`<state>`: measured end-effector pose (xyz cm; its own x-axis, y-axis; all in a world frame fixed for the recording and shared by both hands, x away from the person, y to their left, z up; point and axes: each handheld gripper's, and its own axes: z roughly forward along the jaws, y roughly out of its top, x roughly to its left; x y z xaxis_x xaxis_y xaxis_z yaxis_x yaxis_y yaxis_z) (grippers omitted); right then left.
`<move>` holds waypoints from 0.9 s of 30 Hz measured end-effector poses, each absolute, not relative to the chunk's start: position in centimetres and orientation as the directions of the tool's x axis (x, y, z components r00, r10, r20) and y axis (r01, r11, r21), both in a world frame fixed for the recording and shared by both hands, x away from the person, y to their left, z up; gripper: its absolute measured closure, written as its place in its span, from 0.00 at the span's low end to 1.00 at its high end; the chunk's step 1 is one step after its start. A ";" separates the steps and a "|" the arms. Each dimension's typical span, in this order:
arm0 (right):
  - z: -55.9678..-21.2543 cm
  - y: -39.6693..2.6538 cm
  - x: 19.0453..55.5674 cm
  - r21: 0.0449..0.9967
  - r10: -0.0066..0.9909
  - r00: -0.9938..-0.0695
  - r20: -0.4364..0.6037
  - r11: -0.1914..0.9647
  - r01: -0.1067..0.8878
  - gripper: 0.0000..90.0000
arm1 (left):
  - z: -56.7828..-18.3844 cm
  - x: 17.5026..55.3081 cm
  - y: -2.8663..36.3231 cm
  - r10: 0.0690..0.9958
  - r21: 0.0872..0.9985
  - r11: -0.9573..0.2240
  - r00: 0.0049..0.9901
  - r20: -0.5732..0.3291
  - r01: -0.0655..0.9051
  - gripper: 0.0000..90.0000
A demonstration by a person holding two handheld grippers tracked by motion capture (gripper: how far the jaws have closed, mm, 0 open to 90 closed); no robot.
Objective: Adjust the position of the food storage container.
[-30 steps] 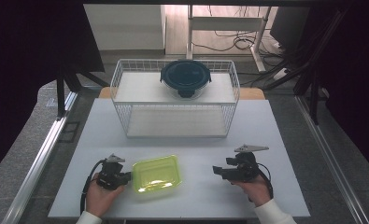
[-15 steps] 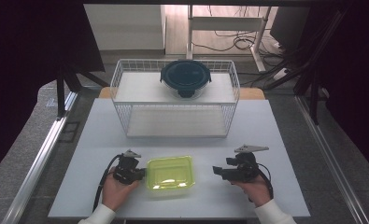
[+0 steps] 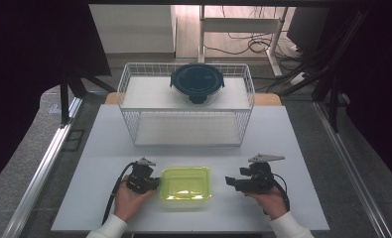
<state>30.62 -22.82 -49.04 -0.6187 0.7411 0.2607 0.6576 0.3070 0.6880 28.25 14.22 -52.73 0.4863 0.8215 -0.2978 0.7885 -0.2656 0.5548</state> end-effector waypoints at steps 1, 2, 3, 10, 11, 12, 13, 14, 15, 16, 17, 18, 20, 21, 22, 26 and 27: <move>-49.1 -22.8 30.6 0.690 0.743 -0.617 0.259 0.305 0.657 0.26 | -52.8 28.3 14.1 0.820 0.555 -0.266 0.488 -0.298 0.788 1.00; -49.1 -22.8 30.6 0.690 0.746 -0.614 0.257 0.304 0.657 0.25 | -52.8 28.3 14.0 0.819 0.553 -0.268 0.489 -0.301 0.789 1.00; -49.0 -22.8 30.6 0.689 0.749 -0.610 0.258 0.300 0.659 0.24 | -52.8 28.3 13.9 0.818 0.554 -0.269 0.490 -0.301 0.788 1.00; -49.0 -22.9 30.6 0.694 0.756 -0.607 0.246 0.299 0.655 0.23 | -52.9 28.4 13.4 0.810 0.550 -0.286 0.505 -0.299 0.785 1.00; -49.0 -22.9 30.6 0.693 0.756 -0.606 0.247 0.299 0.656 0.23 | -52.9 28.3 13.3 0.810 0.551 -0.281 0.502 -0.302 0.786 1.00; -49.0 -22.9 30.6 0.693 0.756 -0.607 0.247 0.300 0.656 0.23 | -52.9 28.3 13.4 0.808 0.551 -0.288 0.508 -0.300 0.783 1.00; -49.0 -22.9 30.6 0.692 0.756 -0.607 0.246 0.301 0.656 0.22 | -52.9 28.3 13.3 0.807 0.552 -0.288 0.509 -0.299 0.782 1.00; -49.0 -22.9 30.6 0.692 0.755 -0.608 0.245 0.303 0.655 0.22 | -52.9 28.3 13.3 0.807 0.552 -0.288 0.509 -0.300 0.783 1.00; -49.0 -22.8 30.6 0.693 0.754 -0.609 0.245 0.303 0.654 0.22 | -52.9 28.2 13.2 0.807 0.552 -0.288 0.509 -0.300 0.783 1.00; -49.0 -22.8 30.6 0.693 0.754 -0.610 0.244 0.304 0.653 0.22 | -52.9 28.2 13.1 0.809 0.556 -0.273 0.500 -0.308 0.785 1.00; -49.0 -22.8 30.6 0.693 0.753 -0.611 0.244 0.305 0.653 0.22 | -52.9 28.1 13.2 0.805 0.552 -0.290 0.511 -0.301 0.782 1.00; -49.0 -22.8 30.6 0.693 0.753 -0.611 0.244 0.305 0.653 0.22 | -52.9 28.1 13.1 0.806 0.554 -0.286 0.508 -0.302 0.782 1.00; -49.0 -22.8 30.6 0.692 0.754 -0.610 0.244 0.306 0.654 0.22 | -52.9 28.0 13.1 0.805 0.554 -0.289 0.511 -0.302 0.781 1.00; -49.0 -22.8 30.6 0.691 0.754 -0.610 0.244 0.306 0.655 0.22 | -52.9 28.0 13.1 0.805 0.553 -0.290 0.512 -0.301 0.781 1.00; -49.1 -22.8 30.6 0.691 0.755 -0.609 0.245 0.304 0.655 0.22 | -53.0 28.0 13.1 0.806 0.554 -0.283 0.507 -0.306 0.783 1.00; -49.1 -22.9 30.6 0.691 0.754 -0.609 0.245 0.305 0.656 0.22 | -53.0 28.0 13.2 0.807 0.555 -0.280 0.505 -0.305 0.783 1.00; -49.0 -22.9 30.6 0.692 0.754 -0.610 0.245 0.305 0.655 0.22 | -53.0 27.9 13.3 0.810 0.556 -0.281 0.504 -0.301 0.782 1.00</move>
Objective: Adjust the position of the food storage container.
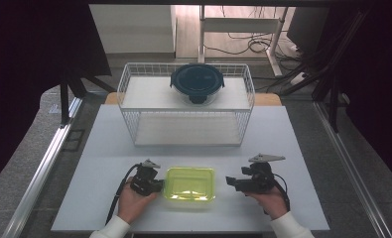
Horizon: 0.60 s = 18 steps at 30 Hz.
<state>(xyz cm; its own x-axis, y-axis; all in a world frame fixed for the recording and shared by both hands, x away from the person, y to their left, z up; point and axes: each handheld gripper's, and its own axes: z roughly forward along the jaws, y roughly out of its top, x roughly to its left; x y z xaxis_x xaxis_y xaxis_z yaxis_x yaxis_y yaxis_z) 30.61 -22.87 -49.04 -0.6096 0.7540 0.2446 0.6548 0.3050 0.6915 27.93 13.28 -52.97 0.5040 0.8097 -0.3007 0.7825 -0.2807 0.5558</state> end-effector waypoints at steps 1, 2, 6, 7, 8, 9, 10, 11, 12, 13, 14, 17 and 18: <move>-49.0 -22.9 30.6 0.691 0.753 -0.610 0.246 0.305 0.655 0.22 | -52.9 27.9 13.4 0.812 0.558 -0.278 0.502 -0.297 0.782 1.00; -49.0 -22.9 30.6 0.693 0.753 -0.610 0.245 0.304 0.654 0.22 | -52.8 27.9 13.6 0.814 0.560 -0.279 0.501 -0.293 0.780 1.00; -48.9 -22.9 30.5 0.700 0.748 -0.616 0.248 0.301 0.648 0.22 | -52.1 27.6 14.6 0.818 0.595 -0.224 0.481 -0.316 0.772 1.00; -48.9 -22.9 30.5 0.700 0.745 -0.619 0.249 0.302 0.647 0.22 | -51.8 27.5 15.0 0.811 0.610 -0.206 0.482 -0.331 0.765 1.00; -48.8 -22.8 30.4 0.701 0.742 -0.622 0.249 0.305 0.644 0.22 | -51.7 27.4 15.2 0.807 0.618 -0.196 0.483 -0.339 0.762 0.99; -48.8 -22.8 30.4 0.702 0.741 -0.625 0.247 0.308 0.643 0.22 | -51.4 27.3 15.5 0.802 0.632 -0.180 0.484 -0.350 0.754 0.98; -48.8 -22.7 30.4 0.702 0.738 -0.629 0.246 0.312 0.641 0.22 | -51.3 27.3 15.7 0.799 0.640 -0.169 0.484 -0.357 0.750 0.95; -48.8 -22.7 30.3 0.702 0.737 -0.630 0.246 0.313 0.640 0.22 | -51.1 27.2 15.9 0.791 0.649 -0.157 0.488 -0.369 0.745 0.92; -48.8 -22.6 30.3 0.703 0.736 -0.631 0.244 0.314 0.638 0.22 | -51.0 27.1 16.2 0.785 0.656 -0.149 0.492 -0.377 0.740 0.87; -48.8 -22.6 30.2 0.702 0.737 -0.632 0.241 0.317 0.637 0.22 | -50.8 27.1 16.3 0.784 0.663 -0.138 0.490 -0.381 0.736 0.82; -48.8 -22.6 30.2 0.704 0.734 -0.634 0.242 0.317 0.636 0.22 | -50.7 27.0 16.4 0.785 0.668 -0.130 0.487 -0.382 0.733 0.76; -48.7 -22.4 30.0 0.705 0.730 -0.640 0.238 0.323 0.631 0.22 | -50.5 27.0 16.7 0.770 0.673 -0.089 0.480 -0.420 0.734 0.58; -48.7 -22.4 30.0 0.708 0.724 -0.646 0.240 0.325 0.627 0.21 | -50.4 27.0 16.8 0.763 0.675 -0.080 0.481 -0.432 0.733 0.54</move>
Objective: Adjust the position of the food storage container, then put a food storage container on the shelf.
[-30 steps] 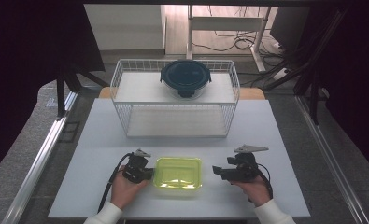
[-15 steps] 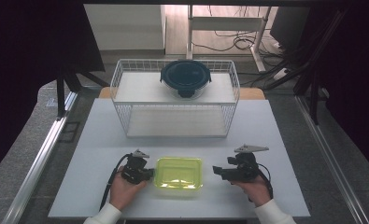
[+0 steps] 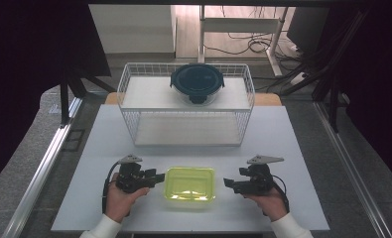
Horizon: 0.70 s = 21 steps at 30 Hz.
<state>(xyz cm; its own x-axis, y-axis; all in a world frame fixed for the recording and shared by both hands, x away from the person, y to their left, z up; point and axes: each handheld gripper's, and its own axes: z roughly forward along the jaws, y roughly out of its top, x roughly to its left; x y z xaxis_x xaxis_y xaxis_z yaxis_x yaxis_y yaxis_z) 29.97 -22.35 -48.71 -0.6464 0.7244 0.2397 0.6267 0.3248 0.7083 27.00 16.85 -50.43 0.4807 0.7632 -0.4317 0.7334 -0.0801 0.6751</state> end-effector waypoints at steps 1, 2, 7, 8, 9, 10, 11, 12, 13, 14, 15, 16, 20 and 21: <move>-48.7 -22.3 29.9 0.708 0.719 -0.653 0.238 0.332 0.624 0.20 | -50.4 27.0 17.0 0.758 0.674 -0.070 0.479 -0.444 0.736 0.50; -48.7 -22.1 29.7 0.712 0.712 -0.662 0.231 0.340 0.615 0.19 | -50.4 27.1 17.1 0.756 0.675 -0.069 0.480 -0.445 0.735 0.45; -48.6 -21.1 29.1 0.716 0.691 -0.689 0.218 0.366 0.594 0.15 | -50.2 27.1 17.4 0.748 0.673 -0.051 0.475 -0.464 0.738 0.39; -48.6 -20.9 28.9 0.718 0.685 -0.697 0.214 0.374 0.588 0.15 | -50.2 27.1 17.5 0.746 0.673 -0.048 0.474 -0.467 0.738 0.39; -48.6 -20.8 28.8 0.718 0.680 -0.702 0.214 0.378 0.585 0.15 | -50.2 27.1 17.6 0.744 0.673 -0.047 0.475 -0.470 0.738 0.38; -48.6 -20.5 28.7 0.714 0.666 -0.713 0.218 0.389 0.582 0.15 | -50.2 27.2 17.6 0.743 0.672 -0.047 0.475 -0.471 0.739 0.38; -48.5 -20.3 28.6 0.712 0.655 -0.722 0.223 0.397 0.580 0.15 | -50.3 27.2 17.7 0.743 0.672 -0.043 0.473 -0.473 0.740 0.37; -48.5 -20.0 28.4 0.710 0.647 -0.728 0.228 0.401 0.579 0.15 | -50.2 27.2 17.7 0.746 0.675 -0.044 0.474 -0.467 0.736 0.36; -48.5 -19.8 28.2 0.711 0.638 -0.736 0.225 0.409 0.572 0.15 | -50.2 27.2 17.7 0.749 0.680 -0.045 0.475 -0.462 0.732 0.36; -48.4 -19.6 28.1 0.711 0.637 -0.739 0.222 0.413 0.570 0.15 | -50.2 27.1 17.6 0.751 0.682 -0.049 0.477 -0.457 0.730 0.36; -48.5 -19.5 28.1 0.709 0.633 -0.741 0.226 0.414 0.570 0.15 | -50.3 27.2 17.6 0.748 0.682 -0.051 0.480 -0.458 0.730 0.35; -48.5 -19.4 28.0 0.706 0.634 -0.740 0.226 0.417 0.573 0.15 | -50.3 27.2 17.6 0.748 0.680 -0.052 0.480 -0.459 0.731 0.35; -48.5 -19.3 28.0 0.698 0.652 -0.717 0.245 0.395 0.597 0.16 | -50.2 27.3 17.5 0.751 0.672 -0.043 0.468 -0.466 0.739 0.32; -48.5 -19.3 28.1 0.698 0.658 -0.711 0.249 0.387 0.602 0.17 | -50.2 27.3 17.5 0.752 0.671 -0.044 0.467 -0.465 0.740 0.32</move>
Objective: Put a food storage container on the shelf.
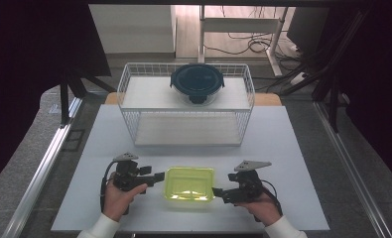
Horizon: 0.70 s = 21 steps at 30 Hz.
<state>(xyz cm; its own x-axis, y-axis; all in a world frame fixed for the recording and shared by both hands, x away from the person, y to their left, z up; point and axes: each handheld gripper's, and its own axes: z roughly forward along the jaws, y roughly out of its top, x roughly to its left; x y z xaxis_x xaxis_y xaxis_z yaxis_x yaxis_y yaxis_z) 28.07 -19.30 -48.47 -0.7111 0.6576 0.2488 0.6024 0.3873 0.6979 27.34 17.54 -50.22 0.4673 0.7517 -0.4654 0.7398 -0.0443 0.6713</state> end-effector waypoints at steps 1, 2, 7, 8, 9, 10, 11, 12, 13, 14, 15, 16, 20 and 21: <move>-48.5 -19.3 28.1 0.698 0.666 -0.700 0.258 0.373 0.612 0.19 | -50.2 27.4 17.5 0.751 0.669 -0.046 0.468 -0.467 0.742 0.33; -48.5 -19.3 28.2 0.698 0.673 -0.690 0.266 0.360 0.620 0.21 | -50.2 27.4 17.4 0.748 0.665 -0.049 0.469 -0.470 0.745 0.33; -48.7 -19.2 28.3 0.694 0.685 -0.665 0.299 0.322 0.644 0.26 | -50.8 28.3 16.8 0.726 0.631 -0.074 0.475 -0.497 0.773 0.35; -48.7 -19.1 28.3 0.693 0.683 -0.662 0.308 0.315 0.648 0.27 | -50.9 28.4 16.7 0.717 0.623 -0.075 0.476 -0.509 0.779 0.36; -48.7 -19.0 28.3 0.691 0.683 -0.658 0.318 0.308 0.653 0.28 | -50.9 28.5 16.6 0.708 0.620 -0.069 0.476 -0.521 0.782 0.36; -48.7 -18.9 28.3 0.690 0.683 -0.654 0.326 0.301 0.658 0.30 | -51.0 28.6 16.6 0.700 0.617 -0.071 0.480 -0.529 0.784 0.37; -48.8 -18.8 28.3 0.688 0.682 -0.651 0.334 0.296 0.663 0.31 | -51.0 28.6 16.5 0.692 0.614 -0.069 0.481 -0.538 0.786 0.39; -48.8 -18.7 28.3 0.685 0.680 -0.649 0.342 0.292 0.668 0.32 | -51.0 28.6 16.4 0.684 0.613 -0.070 0.485 -0.545 0.787 0.40; -48.9 -18.6 28.3 0.684 0.676 -0.649 0.349 0.290 0.670 0.33 | -51.0 28.5 16.4 0.677 0.613 -0.074 0.491 -0.548 0.786 0.41; -48.9 -18.5 28.4 0.680 0.675 -0.647 0.355 0.289 0.674 0.34 | -51.0 28.5 16.4 0.668 0.611 -0.070 0.492 -0.558 0.788 0.42; -49.0 -18.5 28.4 0.677 0.677 -0.645 0.355 0.290 0.677 0.35 | -51.0 28.5 16.4 0.663 0.609 -0.066 0.491 -0.565 0.790 0.43; -49.1 -18.4 28.4 0.677 0.679 -0.641 0.359 0.283 0.679 0.36 | -51.0 28.6 16.4 0.654 0.603 -0.061 0.488 -0.578 0.795 0.43; -49.3 -18.7 28.6 0.669 0.674 -0.628 0.389 0.261 0.696 0.40 | -51.4 28.6 16.4 0.630 0.579 -0.046 0.473 -0.616 0.814 0.46; -49.4 -18.7 28.7 0.665 0.675 -0.624 0.394 0.259 0.700 0.41 | -51.5 28.7 16.4 0.629 0.574 -0.045 0.469 -0.619 0.818 0.46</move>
